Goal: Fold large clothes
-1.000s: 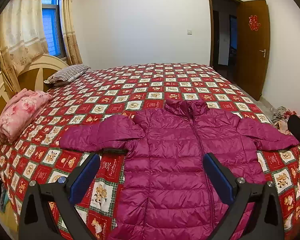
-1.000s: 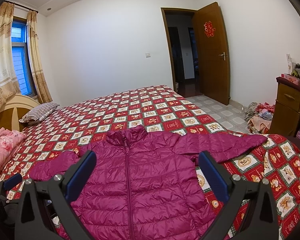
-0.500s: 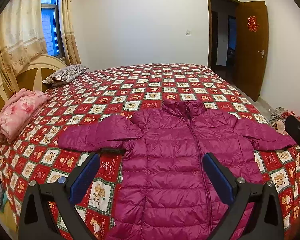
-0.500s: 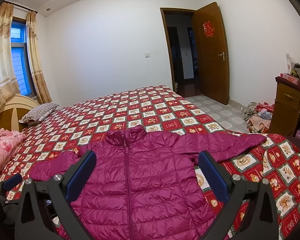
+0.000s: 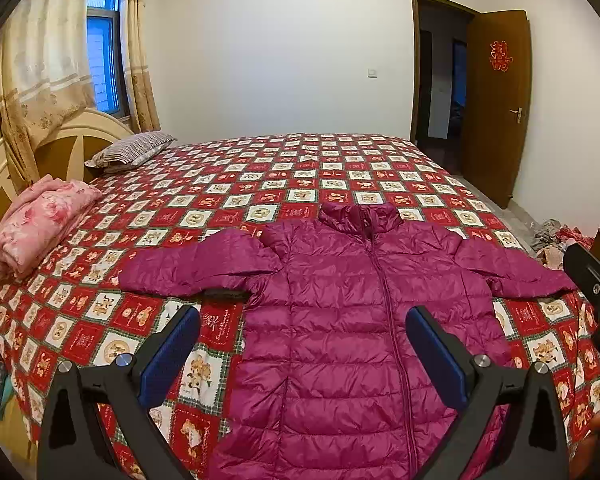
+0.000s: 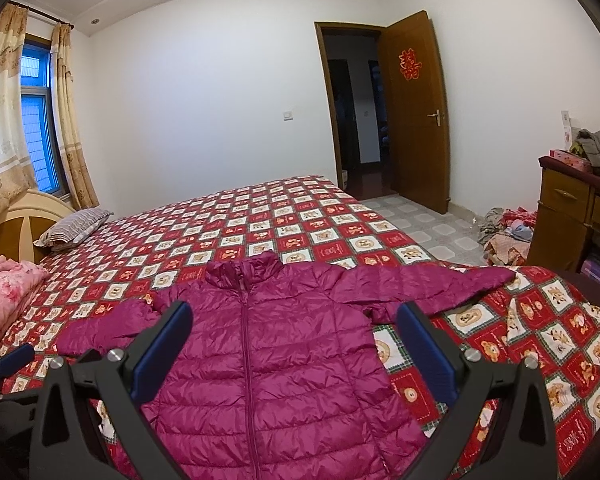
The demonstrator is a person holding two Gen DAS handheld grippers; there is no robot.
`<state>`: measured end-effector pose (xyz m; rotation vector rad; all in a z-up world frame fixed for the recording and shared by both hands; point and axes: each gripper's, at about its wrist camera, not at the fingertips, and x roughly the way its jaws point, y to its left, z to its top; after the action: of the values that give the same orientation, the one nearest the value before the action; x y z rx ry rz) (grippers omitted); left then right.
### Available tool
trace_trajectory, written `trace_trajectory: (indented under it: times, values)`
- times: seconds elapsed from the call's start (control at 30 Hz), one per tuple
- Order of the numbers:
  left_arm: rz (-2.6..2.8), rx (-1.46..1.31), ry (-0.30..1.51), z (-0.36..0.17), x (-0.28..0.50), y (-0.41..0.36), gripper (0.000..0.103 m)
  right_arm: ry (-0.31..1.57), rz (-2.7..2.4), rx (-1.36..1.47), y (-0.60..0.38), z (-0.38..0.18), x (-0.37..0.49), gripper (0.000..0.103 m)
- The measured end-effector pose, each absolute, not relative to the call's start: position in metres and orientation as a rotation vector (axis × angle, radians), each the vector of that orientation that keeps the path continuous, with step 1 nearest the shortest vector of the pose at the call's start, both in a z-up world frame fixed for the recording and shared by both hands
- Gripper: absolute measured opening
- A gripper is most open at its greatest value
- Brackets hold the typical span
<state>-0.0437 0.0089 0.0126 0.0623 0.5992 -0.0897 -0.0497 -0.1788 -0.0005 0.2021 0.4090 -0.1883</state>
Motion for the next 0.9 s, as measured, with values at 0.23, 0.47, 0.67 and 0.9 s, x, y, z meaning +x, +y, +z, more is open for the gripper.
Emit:
trace_trajectory:
  times: [0.23, 0.47, 0.67, 0.9]
  values:
    - [-0.082, 0.062, 0.586, 0.011, -0.061, 0.011, 0.102, 0.398, -0.189, 0.202, -0.179, 0.001, -0.062, 0.103]
    - [-0.095, 0.071, 0.562, 0.015, -0.075, 0.009, 0.102, 0.378, -0.197, 0.192, -0.178, 0.003, -0.076, 0.103]
    - [-0.115, 0.064, 0.536, 0.013, -0.088, 0.006, 0.102, 0.367, -0.206, 0.189, -0.179, 0.003, -0.083, 0.103]
    - [-0.187, 0.065, 0.524, 0.009, -0.094, -0.005, 0.102, 0.359, -0.242, 0.161, -0.181, -0.001, -0.088, 0.103]
